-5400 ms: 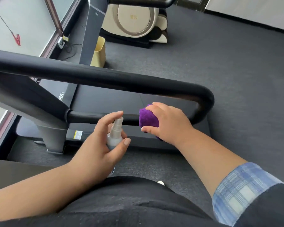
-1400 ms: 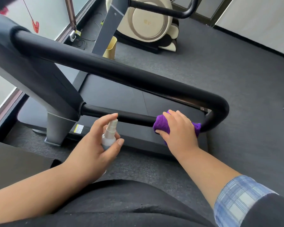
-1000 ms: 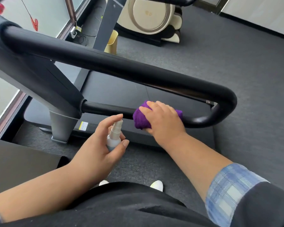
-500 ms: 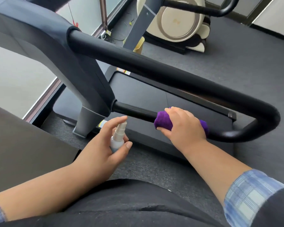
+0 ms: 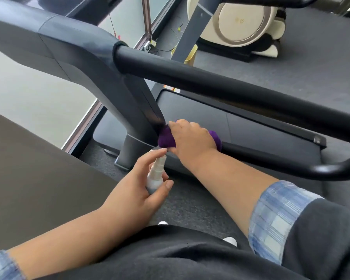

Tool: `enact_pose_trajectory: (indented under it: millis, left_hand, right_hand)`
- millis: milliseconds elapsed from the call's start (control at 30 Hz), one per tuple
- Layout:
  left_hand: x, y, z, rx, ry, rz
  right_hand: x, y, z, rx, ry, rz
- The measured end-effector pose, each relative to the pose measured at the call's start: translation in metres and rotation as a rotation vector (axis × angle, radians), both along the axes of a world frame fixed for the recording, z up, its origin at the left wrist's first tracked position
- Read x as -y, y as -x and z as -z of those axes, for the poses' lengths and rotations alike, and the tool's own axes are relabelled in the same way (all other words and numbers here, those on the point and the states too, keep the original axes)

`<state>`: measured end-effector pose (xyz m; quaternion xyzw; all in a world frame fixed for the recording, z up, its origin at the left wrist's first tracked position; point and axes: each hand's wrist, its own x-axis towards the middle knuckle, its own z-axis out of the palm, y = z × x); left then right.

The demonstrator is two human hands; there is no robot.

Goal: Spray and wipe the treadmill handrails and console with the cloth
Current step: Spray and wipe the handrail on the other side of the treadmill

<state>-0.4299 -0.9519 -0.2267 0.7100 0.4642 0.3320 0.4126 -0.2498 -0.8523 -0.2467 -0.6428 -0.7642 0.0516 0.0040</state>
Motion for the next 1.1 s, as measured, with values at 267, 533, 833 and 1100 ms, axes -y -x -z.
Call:
enact_pose_trajectory:
  millis: [267, 533, 833, 1100]
  left_hand:
    - [-0.001, 0.008, 0.000, -0.014, -0.014, 0.009]
    - [0.005, 0.014, 0.002, -0.018, 0.010, -0.019]
    - [-0.005, -0.028, -0.006, 0.032, -0.014, 0.109]
    - [0.001, -0.082, -0.012, 0.052, 0.006, 0.181]
  right_hand:
    - [0.037, -0.066, -0.009, 0.017, 0.008, 0.094]
    - [-0.014, 0.019, -0.001, -0.049, 0.000, 0.058]
    - [0.011, -0.022, -0.003, 0.020, -0.018, 0.032]
    - [0.079, -0.131, -0.015, 0.046, -0.047, 0.133]
